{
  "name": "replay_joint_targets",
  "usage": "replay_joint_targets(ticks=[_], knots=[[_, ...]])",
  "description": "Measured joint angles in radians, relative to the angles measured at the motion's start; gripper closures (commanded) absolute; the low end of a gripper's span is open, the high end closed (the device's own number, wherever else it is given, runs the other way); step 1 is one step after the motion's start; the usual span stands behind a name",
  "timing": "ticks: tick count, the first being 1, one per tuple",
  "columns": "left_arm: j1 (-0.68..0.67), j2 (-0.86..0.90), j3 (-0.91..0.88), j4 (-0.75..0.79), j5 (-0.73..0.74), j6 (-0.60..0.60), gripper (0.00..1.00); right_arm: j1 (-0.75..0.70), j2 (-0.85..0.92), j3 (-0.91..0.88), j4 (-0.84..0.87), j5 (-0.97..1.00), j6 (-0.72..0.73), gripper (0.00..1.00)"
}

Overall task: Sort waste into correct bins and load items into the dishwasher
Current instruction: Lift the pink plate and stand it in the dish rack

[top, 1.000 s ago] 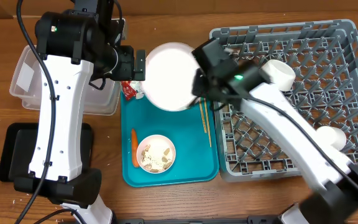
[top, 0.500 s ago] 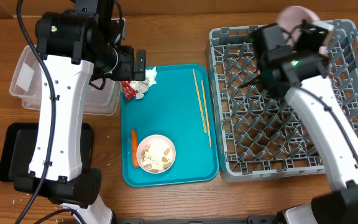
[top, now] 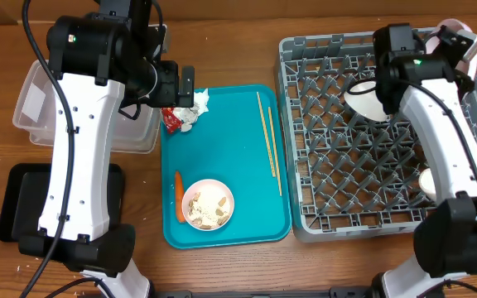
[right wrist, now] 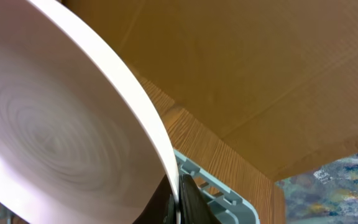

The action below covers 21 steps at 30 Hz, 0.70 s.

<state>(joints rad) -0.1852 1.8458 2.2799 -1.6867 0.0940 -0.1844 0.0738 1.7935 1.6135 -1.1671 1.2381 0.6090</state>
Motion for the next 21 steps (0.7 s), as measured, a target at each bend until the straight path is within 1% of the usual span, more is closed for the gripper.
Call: replay_joint_targets(ticks=[6,13,15,17,18,19,20,21], knots=[[0.000,0.000,0.000,0.000,0.011,0.000,0.00,0.000,0.050,0.000,0.000,-0.036,-0.012,0.96],[0.000,0.000,0.000,0.000,0.020,0.000,0.00,0.008,0.055,-0.034,0.007,-0.079,-0.035,0.96],[0.000,0.000,0.000,0.000,0.022,0.000,0.00,0.012,0.055,-0.053,0.013,-0.087,-0.038,0.93],[0.000,0.000,0.000,0.000,0.023,0.000,0.00,0.012,0.055,-0.072,0.021,-0.097,-0.044,0.86],[0.000,0.000,0.000,0.000,0.023,0.000,0.00,0.012,0.056,-0.082,0.026,-0.107,-0.052,0.78],[0.000,0.000,0.000,0.000,0.023,0.000,0.00,0.013,0.056,-0.089,0.032,-0.117,-0.061,0.67],[0.000,0.000,0.000,0.000,0.023,0.000,0.00,0.014,0.056,-0.094,0.032,-0.126,-0.072,0.60],[0.000,0.000,0.000,0.000,0.023,0.000,0.00,0.016,0.056,-0.098,0.030,-0.133,-0.089,0.56]])
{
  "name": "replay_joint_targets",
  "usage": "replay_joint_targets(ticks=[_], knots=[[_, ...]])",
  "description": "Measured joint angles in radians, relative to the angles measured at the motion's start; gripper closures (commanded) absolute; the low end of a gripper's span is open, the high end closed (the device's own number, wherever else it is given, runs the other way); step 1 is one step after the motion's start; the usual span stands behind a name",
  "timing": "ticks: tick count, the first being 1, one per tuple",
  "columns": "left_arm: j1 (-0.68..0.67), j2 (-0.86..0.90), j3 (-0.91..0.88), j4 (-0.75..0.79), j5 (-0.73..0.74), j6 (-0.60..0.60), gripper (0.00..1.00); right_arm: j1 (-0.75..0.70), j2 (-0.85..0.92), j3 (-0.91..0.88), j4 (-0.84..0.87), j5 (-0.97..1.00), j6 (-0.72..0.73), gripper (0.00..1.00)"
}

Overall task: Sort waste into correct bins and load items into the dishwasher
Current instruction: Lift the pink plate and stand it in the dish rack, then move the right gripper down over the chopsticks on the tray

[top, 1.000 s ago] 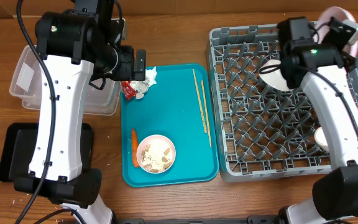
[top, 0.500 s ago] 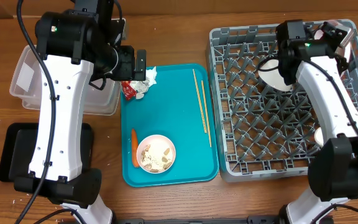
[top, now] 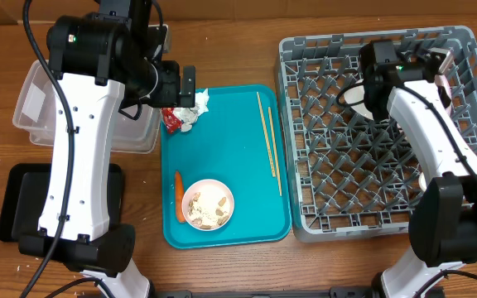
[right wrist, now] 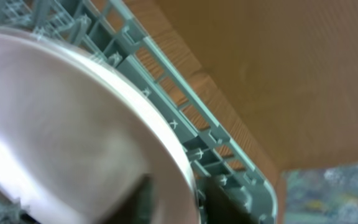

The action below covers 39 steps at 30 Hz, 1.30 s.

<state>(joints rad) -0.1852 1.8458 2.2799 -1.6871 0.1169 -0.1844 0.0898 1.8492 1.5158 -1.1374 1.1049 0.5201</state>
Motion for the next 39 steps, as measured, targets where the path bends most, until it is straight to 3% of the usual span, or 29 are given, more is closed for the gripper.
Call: replay_joint_targets(ticks=[9,15,19,25,31,33,39], knots=[[0.000,0.000,0.000,0.000,0.003,0.000,0.00,0.144,0.000,0.010,-0.053,-0.030,-0.078,0.42],[0.000,0.000,0.000,0.000,0.003,0.000,0.00,0.356,-0.013,0.042,-0.068,-0.053,-0.127,0.23],[0.000,0.000,0.000,0.000,0.003,0.000,0.00,0.456,-0.028,0.044,-0.068,-0.160,-0.133,0.22],[0.000,0.000,0.000,0.000,0.003,0.000,0.00,0.555,-0.032,0.045,-0.035,-0.524,-0.132,0.27],[0.000,0.000,0.000,0.000,0.003,0.000,0.00,0.554,-0.032,0.045,0.064,-0.933,-0.127,0.48],[0.000,0.000,0.000,0.000,0.003,0.000,0.00,0.553,-0.032,0.045,0.102,-1.019,-0.107,0.54],[0.000,0.000,0.000,0.000,0.003,0.001,0.00,0.553,-0.029,-0.015,0.231,-1.125,-0.048,0.56]])
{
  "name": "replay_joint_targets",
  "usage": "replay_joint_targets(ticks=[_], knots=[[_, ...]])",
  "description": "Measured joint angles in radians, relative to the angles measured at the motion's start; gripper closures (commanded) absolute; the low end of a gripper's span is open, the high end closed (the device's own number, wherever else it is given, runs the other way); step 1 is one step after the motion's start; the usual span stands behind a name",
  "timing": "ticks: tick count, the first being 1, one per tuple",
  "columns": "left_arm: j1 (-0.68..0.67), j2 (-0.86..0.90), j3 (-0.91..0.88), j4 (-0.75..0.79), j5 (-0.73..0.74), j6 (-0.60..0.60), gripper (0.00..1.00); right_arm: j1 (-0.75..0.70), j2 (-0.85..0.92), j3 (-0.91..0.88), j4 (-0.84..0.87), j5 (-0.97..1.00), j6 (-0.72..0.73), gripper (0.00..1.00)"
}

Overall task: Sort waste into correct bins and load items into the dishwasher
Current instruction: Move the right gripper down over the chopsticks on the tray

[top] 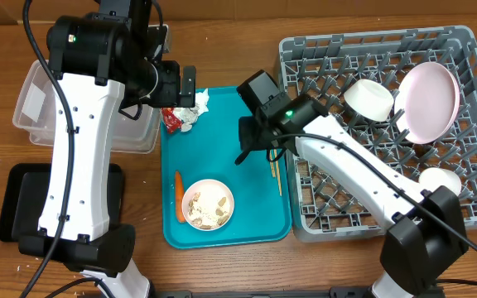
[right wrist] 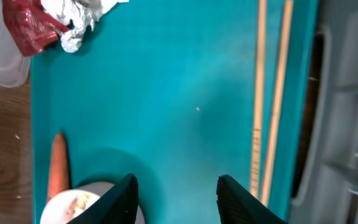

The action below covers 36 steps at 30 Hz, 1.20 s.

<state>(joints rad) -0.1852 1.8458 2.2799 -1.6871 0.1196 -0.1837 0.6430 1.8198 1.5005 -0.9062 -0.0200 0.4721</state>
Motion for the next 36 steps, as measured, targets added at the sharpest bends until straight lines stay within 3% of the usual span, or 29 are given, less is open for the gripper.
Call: replay_joint_targets(ticks=[15,36], knots=[[0.000,0.000,0.000,0.000,0.000,0.000,0.00,-0.089,0.209,-0.035,0.137,0.044,0.000,0.55],[0.000,0.000,0.000,0.000,0.020,0.000,0.00,-0.115,0.282,-0.027,0.166,-0.082,0.139,0.60]])
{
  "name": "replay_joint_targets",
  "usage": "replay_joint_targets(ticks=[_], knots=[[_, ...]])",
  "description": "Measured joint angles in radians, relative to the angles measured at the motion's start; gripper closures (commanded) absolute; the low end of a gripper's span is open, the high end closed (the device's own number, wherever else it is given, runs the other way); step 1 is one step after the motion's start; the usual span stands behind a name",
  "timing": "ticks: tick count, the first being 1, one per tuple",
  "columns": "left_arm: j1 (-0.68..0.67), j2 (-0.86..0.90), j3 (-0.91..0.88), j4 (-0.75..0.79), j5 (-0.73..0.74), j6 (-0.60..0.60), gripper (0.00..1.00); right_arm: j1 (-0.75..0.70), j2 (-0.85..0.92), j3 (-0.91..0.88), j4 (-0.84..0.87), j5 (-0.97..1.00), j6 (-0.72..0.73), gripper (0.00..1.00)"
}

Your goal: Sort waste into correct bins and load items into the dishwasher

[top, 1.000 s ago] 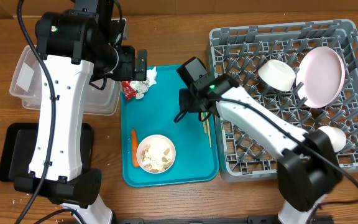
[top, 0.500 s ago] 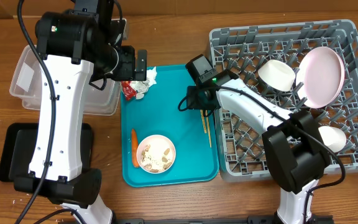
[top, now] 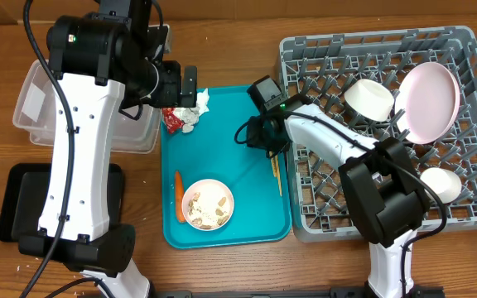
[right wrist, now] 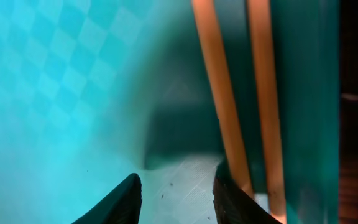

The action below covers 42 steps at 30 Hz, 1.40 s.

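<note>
Two wooden chopsticks (right wrist: 219, 93) lie side by side along the right edge of the teal tray (top: 222, 149). My right gripper (right wrist: 176, 199) is open and low on the tray, with its right fingertip against the left chopstick and nothing between the fingers. In the overhead view the right gripper (top: 265, 139) covers the middle of the chopsticks (top: 262, 103). My left gripper (top: 187, 85) hangs over a crumpled red and white wrapper (top: 179, 116) at the tray's far left corner; its jaws do not show clearly.
The tray also holds a bowl of food scraps (top: 208, 204) and a carrot (top: 178, 197). A pink plate (top: 427, 99), a white bowl (top: 369, 98) and a white cup (top: 439, 182) stand in the grey dishwasher rack (top: 371, 211). A clear bin (top: 36, 108) and a black bin (top: 15, 207) sit at the left.
My right gripper was open above the middle of the tray; now it is down at the tray's surface, right against the left chopstick. The left arm has not moved.
My right gripper held the pink plate over the rack's far right corner, then lower among the rack's pegs. Later the plate stood in the rack and the gripper was open over the tray. Now it is down beside the chopsticks.
</note>
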<state>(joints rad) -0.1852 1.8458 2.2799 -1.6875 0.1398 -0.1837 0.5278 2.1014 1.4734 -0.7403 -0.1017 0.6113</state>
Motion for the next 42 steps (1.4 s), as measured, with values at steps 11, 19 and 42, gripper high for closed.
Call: replay_joint_targets(ticks=[11,19,42], knots=[[0.000,0.000,0.000,0.000,0.003,0.003,0.00,0.036,0.001,0.001,-0.050,-0.090,-0.126,0.63],[0.000,0.000,0.000,0.000,0.003,0.006,0.00,0.052,-0.049,-0.008,-0.121,-0.106,-0.195,0.54],[0.000,0.000,0.000,0.000,0.003,0.007,0.00,-0.017,-0.172,-0.008,-0.146,-0.050,-0.229,0.56]])
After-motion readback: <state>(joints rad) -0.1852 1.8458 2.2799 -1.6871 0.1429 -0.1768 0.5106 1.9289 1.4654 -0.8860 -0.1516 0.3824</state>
